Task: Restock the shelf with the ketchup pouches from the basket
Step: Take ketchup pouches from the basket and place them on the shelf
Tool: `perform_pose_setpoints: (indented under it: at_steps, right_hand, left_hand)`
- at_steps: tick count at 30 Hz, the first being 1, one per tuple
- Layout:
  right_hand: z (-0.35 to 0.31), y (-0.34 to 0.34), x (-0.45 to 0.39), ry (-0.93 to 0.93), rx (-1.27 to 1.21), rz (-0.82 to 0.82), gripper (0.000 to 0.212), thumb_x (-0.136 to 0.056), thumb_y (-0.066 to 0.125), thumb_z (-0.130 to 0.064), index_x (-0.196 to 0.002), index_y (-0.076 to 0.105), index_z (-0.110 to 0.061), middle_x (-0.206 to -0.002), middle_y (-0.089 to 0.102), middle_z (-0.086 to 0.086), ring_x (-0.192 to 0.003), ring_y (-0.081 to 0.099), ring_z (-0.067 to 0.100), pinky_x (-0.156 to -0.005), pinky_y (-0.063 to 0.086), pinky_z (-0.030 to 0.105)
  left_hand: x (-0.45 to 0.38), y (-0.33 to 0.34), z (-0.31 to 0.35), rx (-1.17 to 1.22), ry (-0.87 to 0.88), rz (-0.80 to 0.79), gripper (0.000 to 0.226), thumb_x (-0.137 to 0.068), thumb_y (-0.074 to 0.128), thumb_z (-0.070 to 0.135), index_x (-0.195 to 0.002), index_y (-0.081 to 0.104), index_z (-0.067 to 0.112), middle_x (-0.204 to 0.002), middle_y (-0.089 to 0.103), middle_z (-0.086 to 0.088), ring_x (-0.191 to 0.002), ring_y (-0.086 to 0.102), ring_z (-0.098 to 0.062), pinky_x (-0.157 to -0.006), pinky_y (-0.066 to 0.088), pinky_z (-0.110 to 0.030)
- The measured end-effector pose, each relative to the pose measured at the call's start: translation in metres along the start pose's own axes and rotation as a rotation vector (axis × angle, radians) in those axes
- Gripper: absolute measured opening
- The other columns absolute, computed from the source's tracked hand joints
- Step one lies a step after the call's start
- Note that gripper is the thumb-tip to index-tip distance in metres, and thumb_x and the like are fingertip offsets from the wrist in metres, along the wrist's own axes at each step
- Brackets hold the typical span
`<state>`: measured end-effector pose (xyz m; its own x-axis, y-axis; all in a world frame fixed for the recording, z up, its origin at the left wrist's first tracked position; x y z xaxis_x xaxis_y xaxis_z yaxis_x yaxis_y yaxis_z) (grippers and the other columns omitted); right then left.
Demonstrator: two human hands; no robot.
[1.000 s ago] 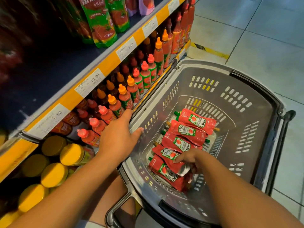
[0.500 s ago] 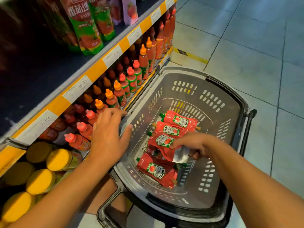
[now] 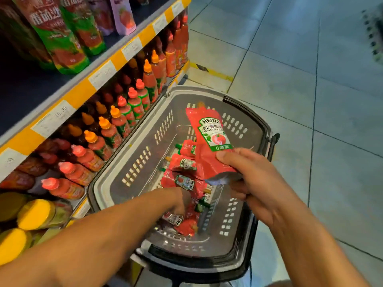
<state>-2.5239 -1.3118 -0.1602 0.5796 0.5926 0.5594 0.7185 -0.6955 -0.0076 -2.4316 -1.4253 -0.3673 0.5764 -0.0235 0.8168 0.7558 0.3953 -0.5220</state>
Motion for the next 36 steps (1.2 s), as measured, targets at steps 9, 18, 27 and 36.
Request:
perform_pose_setpoints:
  at_steps: [9,18,27,36]
  right_hand:
    - [-0.025,-0.034,-0.011,-0.188,-0.046,0.076,0.015,-0.092,0.075,-0.022,-0.088,0.060,-0.021,-0.059,0.061,-0.008,-0.039,0.038,0.004,-0.047,0.023,0.027]
    - [-0.021,-0.027,-0.009,-0.136,-0.156,0.033,0.016,-0.091,0.075,-0.019,-0.091,0.059,-0.018,-0.057,0.061,-0.008,-0.035,0.041,0.002,-0.045,0.025,0.026]
    - [-0.028,0.010,-0.019,-0.125,-0.204,-0.062,0.023,-0.091,0.075,-0.017,-0.110,0.066,-0.008,-0.059,0.065,-0.005,-0.037,0.051,0.001,-0.036,0.036,0.016]
    - [-0.040,0.026,-0.032,-0.205,-0.260,-0.155,0.033,-0.090,0.074,-0.017,-0.122,0.067,-0.012,-0.071,0.072,0.000,-0.043,0.058,0.006,-0.039,0.040,0.019]
  left_hand:
    - [-0.089,0.053,-0.052,0.067,-0.246,-0.139,0.038,-0.080,0.080,0.020,-0.116,0.077,0.011,-0.113,0.075,-0.014,-0.101,0.073,-0.032,-0.096,0.058,-0.045]
    - [-0.070,0.041,-0.038,-0.070,-0.310,-0.129,0.044,-0.093,0.072,0.033,-0.134,0.065,0.022,-0.132,0.066,-0.003,-0.112,0.061,-0.025,-0.096,0.048,-0.035]
    - [-0.053,0.022,-0.021,-0.095,-0.110,-0.079,0.042,-0.101,0.064,0.018,-0.142,0.058,0.012,-0.137,0.063,-0.003,-0.110,0.067,-0.024,-0.088,0.056,-0.028]
    - [-0.029,-0.017,-0.033,0.213,-0.008,0.222,0.039,-0.092,0.067,0.014,-0.129,0.058,0.014,-0.123,0.067,-0.015,-0.108,0.065,-0.036,-0.090,0.056,-0.043]
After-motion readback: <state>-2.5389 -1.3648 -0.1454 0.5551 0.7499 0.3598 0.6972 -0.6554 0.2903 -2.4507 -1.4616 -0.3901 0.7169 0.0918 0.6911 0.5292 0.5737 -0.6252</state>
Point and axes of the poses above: each hand's wrist, its own x-axis away from the middle knuckle, its own y-axis out of the palm, z = x × y, the point moved 3 cm from there along -x, towards the middle knuckle
